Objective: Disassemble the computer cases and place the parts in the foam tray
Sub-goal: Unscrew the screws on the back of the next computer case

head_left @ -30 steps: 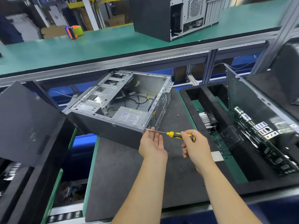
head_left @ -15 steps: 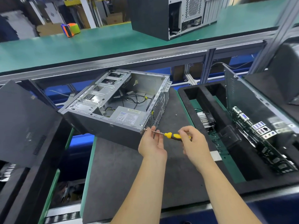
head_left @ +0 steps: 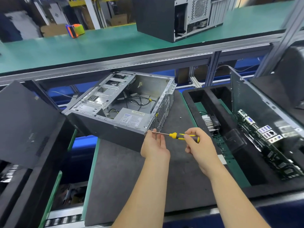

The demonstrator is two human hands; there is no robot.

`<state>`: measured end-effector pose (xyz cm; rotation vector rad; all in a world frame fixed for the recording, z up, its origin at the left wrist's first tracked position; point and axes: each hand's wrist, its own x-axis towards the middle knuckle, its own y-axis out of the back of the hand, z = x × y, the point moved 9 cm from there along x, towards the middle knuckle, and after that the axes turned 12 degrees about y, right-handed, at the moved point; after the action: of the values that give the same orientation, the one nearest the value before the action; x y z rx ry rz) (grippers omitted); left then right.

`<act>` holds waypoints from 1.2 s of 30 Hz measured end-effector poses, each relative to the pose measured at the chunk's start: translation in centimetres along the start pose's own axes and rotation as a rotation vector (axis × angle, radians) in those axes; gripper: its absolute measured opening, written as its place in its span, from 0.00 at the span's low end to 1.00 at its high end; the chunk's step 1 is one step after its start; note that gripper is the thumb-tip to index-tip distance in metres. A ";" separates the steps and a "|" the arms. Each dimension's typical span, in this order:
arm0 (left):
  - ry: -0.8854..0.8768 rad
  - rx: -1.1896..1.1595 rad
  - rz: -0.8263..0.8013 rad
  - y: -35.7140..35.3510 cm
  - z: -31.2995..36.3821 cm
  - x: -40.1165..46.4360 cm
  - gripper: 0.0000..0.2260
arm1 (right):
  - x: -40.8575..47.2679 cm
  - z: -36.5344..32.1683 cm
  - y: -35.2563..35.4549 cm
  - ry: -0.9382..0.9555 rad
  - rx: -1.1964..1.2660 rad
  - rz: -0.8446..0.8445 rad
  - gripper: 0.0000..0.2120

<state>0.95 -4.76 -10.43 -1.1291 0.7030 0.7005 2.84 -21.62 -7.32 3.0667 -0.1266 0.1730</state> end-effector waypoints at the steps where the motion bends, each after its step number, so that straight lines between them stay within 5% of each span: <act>1: 0.008 -0.005 -0.003 -0.1 -0.1 0.0 0.04 | 0.0 0.0 -0.2 0.004 0.052 -0.021 0.09; 4: 0.012 -0.016 -0.015 -0.3 0.0 0.0 0.04 | -0.3 0.0 -0.8 0.005 0.169 -0.089 0.13; 6: 0.006 -0.017 -0.001 -0.3 0.1 0.1 0.05 | -0.4 0.3 -0.9 -0.048 0.110 -0.098 0.03; 9: 0.004 -0.017 0.028 -0.2 0.1 0.1 0.05 | -0.2 1.0 -0.5 -0.115 -0.078 -0.074 0.15; 15: -0.008 -0.029 0.053 -0.2 0.1 0.2 0.04 | 0.3 -1.4 0.0 0.109 -0.136 -0.038 0.06; 22: -0.083 -0.031 0.126 0.0 -0.2 0.7 0.03 | 0.5 -0.8 0.1 0.098 -0.009 -0.144 0.16; 28: -0.197 0.191 0.148 -1.7 -1.5 2.6 0.05 | 2.6 2.3 5.9 -0.046 0.312 0.211 0.09; 36: -0.207 0.854 0.207 -5.2 -5.6 9.5 0.13 | 2.6 7.5 12.1 -0.231 0.254 0.456 0.07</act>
<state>9.96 -10.21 -16.66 -0.2014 0.8305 0.5836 5.19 -34.38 -13.72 3.2405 -0.8815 -0.1582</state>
